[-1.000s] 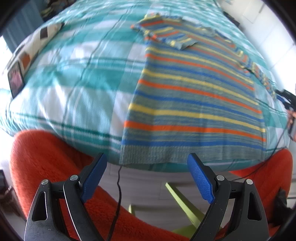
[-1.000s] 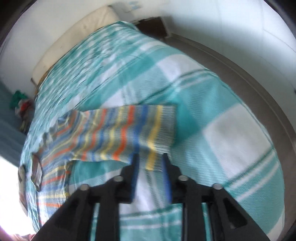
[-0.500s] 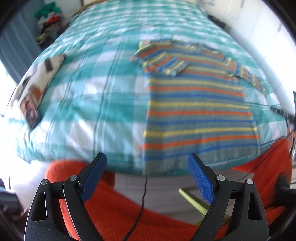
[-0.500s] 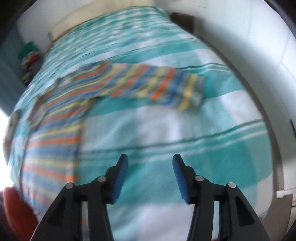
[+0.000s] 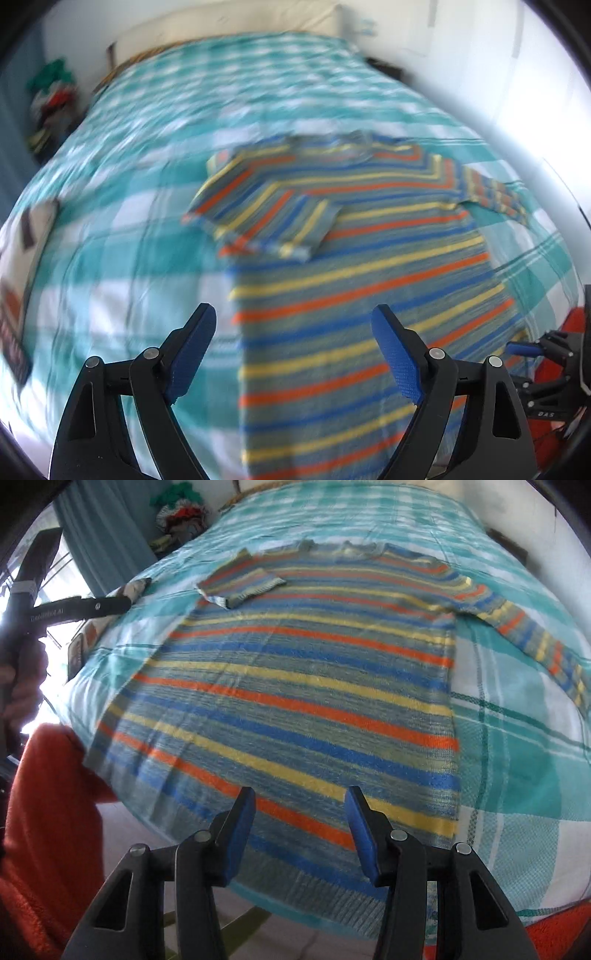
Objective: Fold small clothes
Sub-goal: 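Move the left tool toward the other sleeve cuff, then grasp the other sleeve cuff with the left tool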
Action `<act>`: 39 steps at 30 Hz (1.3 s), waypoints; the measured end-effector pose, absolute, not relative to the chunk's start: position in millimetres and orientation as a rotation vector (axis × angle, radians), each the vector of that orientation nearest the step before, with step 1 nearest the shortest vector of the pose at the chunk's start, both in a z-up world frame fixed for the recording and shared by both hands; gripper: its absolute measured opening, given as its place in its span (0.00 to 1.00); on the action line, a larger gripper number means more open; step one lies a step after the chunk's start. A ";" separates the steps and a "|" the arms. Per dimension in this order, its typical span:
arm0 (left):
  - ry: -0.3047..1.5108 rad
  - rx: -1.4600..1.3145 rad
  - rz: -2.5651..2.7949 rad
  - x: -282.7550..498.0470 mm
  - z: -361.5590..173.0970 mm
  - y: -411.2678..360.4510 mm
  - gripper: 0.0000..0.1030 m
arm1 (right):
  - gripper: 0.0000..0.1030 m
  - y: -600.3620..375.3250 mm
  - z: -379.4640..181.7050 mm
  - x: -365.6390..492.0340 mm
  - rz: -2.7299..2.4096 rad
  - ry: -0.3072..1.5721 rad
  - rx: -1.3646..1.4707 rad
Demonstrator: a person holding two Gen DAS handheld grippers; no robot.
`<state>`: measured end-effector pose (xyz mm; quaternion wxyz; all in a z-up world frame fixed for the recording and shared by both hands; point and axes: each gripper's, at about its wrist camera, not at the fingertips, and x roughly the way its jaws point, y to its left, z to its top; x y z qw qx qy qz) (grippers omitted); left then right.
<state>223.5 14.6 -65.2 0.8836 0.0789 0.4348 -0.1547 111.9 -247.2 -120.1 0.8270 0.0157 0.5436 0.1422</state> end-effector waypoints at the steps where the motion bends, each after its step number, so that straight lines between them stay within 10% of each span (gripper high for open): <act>1: 0.873 0.193 -0.353 226.4 -66.4 6.3 0.85 | 0.49 -247.4 -124.2 118.5 0.290 1.169 0.043; 9: 0.980 0.350 -0.424 324.8 -139.0 -38.9 0.59 | 0.49 -251.8 -135.8 119.3 0.269 1.187 0.063; 14: 1.074 0.326 -0.391 353.5 -171.5 -25.0 0.83 | 0.50 -254.0 -138.7 117.5 0.273 1.188 0.076; 16: 1.108 0.257 -0.380 359.5 -168.3 -18.0 0.47 | 0.50 -254.6 -139.0 118.2 0.273 1.188 0.081; 17: 1.131 0.212 -0.376 364.3 -162.9 -11.6 0.03 | 0.50 -254.8 -138.8 118.5 0.273 1.189 0.081; 26: 0.951 -0.687 0.031 374.9 -90.6 229.2 0.02 | 0.52 -256.8 -138.8 116.4 0.273 1.181 0.089; 39: 1.046 -0.783 0.193 370.3 -138.4 295.7 0.04 | 0.57 -248.2 -140.2 118.0 0.265 1.183 0.070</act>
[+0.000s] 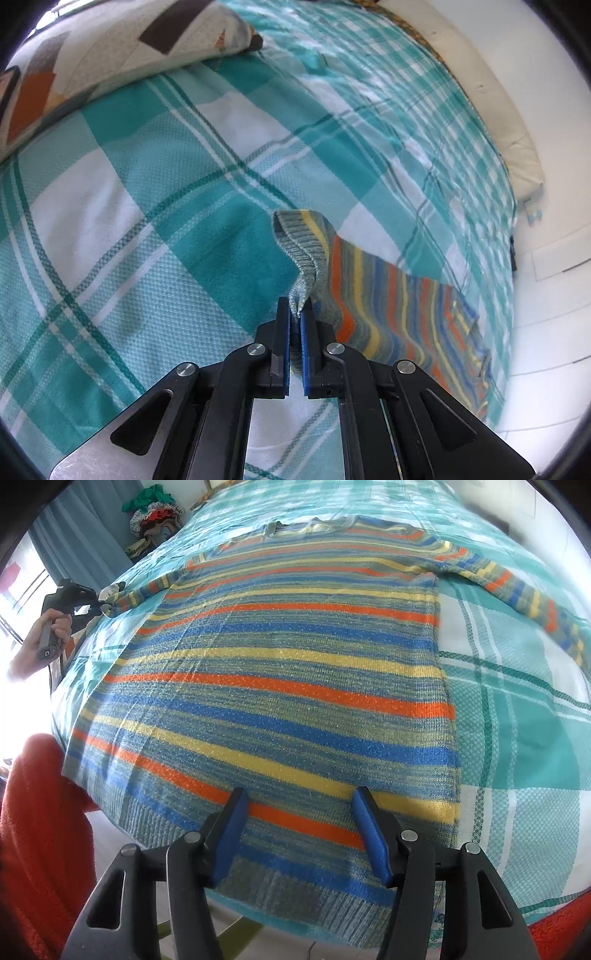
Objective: Fold small clothes
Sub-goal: 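Grasp the other sleeve cuff with the left tool, then fold the sleeve across the sweater body with the left tool and release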
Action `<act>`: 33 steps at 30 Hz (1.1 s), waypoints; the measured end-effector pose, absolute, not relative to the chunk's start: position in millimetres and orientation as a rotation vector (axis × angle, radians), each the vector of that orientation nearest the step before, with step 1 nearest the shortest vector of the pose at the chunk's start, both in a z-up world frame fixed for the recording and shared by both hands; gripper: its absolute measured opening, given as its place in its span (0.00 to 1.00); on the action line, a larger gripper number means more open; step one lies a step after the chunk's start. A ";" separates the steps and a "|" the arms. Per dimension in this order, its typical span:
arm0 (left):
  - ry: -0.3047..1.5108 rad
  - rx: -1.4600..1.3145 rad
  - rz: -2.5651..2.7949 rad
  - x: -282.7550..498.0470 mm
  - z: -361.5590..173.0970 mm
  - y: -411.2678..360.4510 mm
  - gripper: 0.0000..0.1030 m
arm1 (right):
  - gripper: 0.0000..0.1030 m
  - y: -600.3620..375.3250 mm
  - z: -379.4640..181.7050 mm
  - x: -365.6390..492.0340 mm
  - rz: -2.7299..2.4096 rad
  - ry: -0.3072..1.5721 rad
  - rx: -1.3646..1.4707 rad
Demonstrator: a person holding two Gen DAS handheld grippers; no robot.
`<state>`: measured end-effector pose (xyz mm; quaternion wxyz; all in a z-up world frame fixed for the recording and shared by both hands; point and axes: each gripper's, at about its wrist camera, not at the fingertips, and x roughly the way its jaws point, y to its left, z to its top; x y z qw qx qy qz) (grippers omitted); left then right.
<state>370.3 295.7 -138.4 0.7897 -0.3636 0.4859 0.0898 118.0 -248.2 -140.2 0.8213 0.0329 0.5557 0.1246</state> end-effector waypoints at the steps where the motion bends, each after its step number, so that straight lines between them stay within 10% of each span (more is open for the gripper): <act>1: 1.070 -0.791 0.197 373.0 -145.7 305.9 0.06 | 0.57 -248.4 -140.4 117.9 0.265 1.183 0.069; 14: 0.913 -0.931 0.140 326.7 -161.8 323.5 0.70 | 0.63 -239.0 -143.9 119.2 0.262 1.184 0.031; 16: 0.948 -0.891 0.121 333.3 -166.9 311.5 0.42 | 0.64 -238.3 -144.3 119.6 0.259 1.185 0.027; 17: 1.009 -0.861 0.098 339.4 -172.2 304.6 0.05 | 0.64 -238.9 -144.4 119.4 0.259 1.186 0.029; 23: 1.099 -0.751 0.190 335.5 -169.5 309.6 0.03 | 0.64 -240.1 -144.1 120.0 0.258 1.187 0.029; 26: 1.161 -0.616 0.178 344.7 -162.6 304.6 0.14 | 0.64 -240.3 -144.8 120.6 0.259 1.188 0.027; 29: 1.091 -0.615 0.188 349.2 -142.4 319.0 0.71 | 0.64 -239.8 -145.1 120.0 0.258 1.188 0.024; 33: 1.023 -0.726 0.193 373.0 -136.3 346.3 0.78 | 0.66 -236.3 -146.7 120.9 0.253 1.194 0.011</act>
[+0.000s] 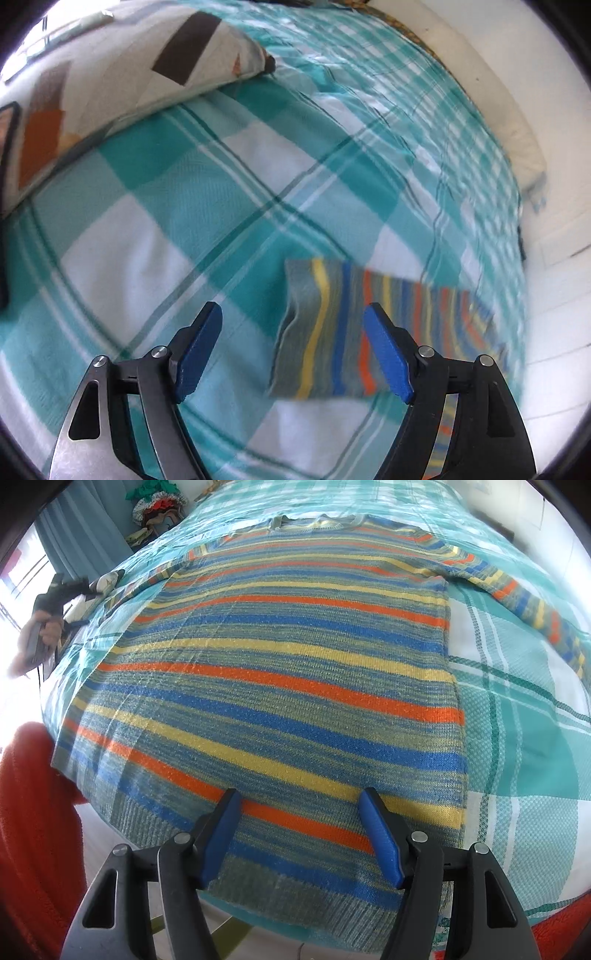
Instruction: Fold small clothes
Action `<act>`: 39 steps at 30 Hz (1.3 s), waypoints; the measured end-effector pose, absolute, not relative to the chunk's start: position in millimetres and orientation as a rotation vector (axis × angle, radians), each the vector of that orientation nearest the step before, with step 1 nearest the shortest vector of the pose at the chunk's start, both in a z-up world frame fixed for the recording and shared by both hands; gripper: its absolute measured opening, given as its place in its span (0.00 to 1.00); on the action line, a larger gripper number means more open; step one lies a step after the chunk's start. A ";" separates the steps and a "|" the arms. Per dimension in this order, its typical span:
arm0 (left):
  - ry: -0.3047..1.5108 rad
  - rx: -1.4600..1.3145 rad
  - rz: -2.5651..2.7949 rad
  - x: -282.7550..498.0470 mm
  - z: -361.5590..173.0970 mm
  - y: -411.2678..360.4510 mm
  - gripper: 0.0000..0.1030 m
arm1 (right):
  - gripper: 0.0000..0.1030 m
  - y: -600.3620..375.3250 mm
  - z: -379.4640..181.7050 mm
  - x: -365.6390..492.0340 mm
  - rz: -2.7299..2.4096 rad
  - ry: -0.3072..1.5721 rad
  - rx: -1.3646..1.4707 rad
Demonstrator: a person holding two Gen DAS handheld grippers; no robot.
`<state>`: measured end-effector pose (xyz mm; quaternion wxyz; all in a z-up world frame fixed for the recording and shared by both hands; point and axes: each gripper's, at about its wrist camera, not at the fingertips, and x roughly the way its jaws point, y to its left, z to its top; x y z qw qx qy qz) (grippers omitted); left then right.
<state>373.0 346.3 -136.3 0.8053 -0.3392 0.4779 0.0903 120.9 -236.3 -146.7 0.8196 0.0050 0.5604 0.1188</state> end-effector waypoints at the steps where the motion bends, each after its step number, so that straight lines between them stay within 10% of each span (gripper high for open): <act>1: 1.044 -0.757 0.185 381.7 -143.4 349.0 0.77 | 0.67 -234.9 -146.9 121.2 0.251 1.195 0.008; 4: 1.096 -0.797 0.207 402.4 -167.7 346.5 0.52 | 0.69 -231.5 -148.0 122.6 0.245 1.201 -0.006; 5: 1.096 -0.776 0.228 405.1 -170.9 344.1 0.05 | 0.70 -230.6 -148.4 123.1 0.241 1.204 -0.010; 10: 1.056 -0.685 0.329 400.1 -169.8 342.1 0.02 | 0.71 -228.9 -149.6 124.2 0.232 1.206 -0.023; 14: 1.075 -0.621 0.355 395.3 -164.6 340.9 0.10 | 0.72 -227.8 -150.5 125.2 0.234 1.206 -0.034; 16: 1.075 -0.598 0.381 387.8 -157.8 345.1 0.27 | 0.73 -228.0 -150.2 124.7 0.235 1.204 -0.034; 18: 1.042 -0.563 0.407 370.0 -145.7 348.2 0.71 | 0.73 -228.6 -149.9 124.0 0.236 1.199 -0.031; 20: 0.998 -0.536 0.430 347.7 -134.6 350.4 0.80 | 0.74 -228.4 -148.8 122.7 0.236 1.193 -0.030; 39: 1.088 -0.096 -0.114 152.9 -108.4 100.6 0.86 | 0.74 -290.0 -95.4 117.7 0.083 1.062 0.032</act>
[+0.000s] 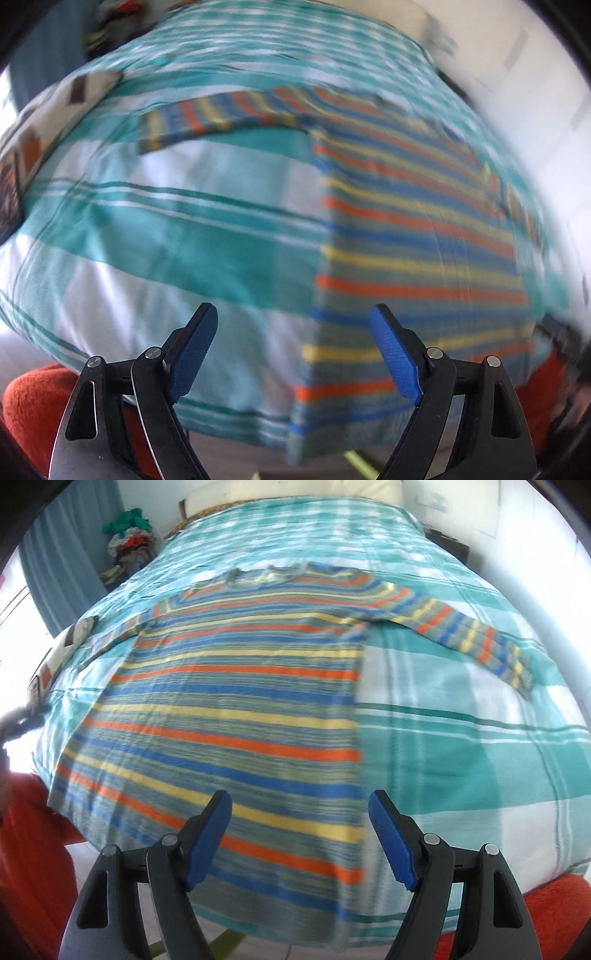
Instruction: Fold small clothes
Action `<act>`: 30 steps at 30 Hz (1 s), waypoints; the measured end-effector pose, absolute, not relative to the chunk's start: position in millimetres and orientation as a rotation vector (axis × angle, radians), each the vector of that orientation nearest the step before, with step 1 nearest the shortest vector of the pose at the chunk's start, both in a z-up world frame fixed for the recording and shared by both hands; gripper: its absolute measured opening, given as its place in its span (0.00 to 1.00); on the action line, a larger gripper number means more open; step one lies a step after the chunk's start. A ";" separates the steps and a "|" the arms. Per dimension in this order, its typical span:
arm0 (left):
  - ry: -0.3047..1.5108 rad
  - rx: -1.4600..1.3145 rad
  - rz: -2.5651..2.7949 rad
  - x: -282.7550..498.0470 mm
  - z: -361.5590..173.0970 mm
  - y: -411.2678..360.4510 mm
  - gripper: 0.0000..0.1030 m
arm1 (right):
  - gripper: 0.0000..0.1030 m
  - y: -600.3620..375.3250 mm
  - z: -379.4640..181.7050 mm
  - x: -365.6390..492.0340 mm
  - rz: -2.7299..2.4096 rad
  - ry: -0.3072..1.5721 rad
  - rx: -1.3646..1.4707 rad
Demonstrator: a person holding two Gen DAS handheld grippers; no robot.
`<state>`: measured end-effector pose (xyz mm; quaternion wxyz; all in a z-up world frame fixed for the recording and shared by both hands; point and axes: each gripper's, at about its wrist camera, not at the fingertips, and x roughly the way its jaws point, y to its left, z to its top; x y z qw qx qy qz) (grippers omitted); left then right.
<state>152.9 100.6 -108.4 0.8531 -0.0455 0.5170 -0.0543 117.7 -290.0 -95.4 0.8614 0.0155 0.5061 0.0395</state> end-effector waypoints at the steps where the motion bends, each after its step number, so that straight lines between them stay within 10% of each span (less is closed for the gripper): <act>1: 1.099 -0.036 -0.132 145.7 -114.4 82.7 0.87 | 0.74 -294.6 -92.9 116.3 0.074 1.058 0.026; 30: 1.049 -0.020 0.046 188.7 -126.6 109.6 0.93 | 0.74 -349.0 -80.4 127.1 -0.118 0.906 0.076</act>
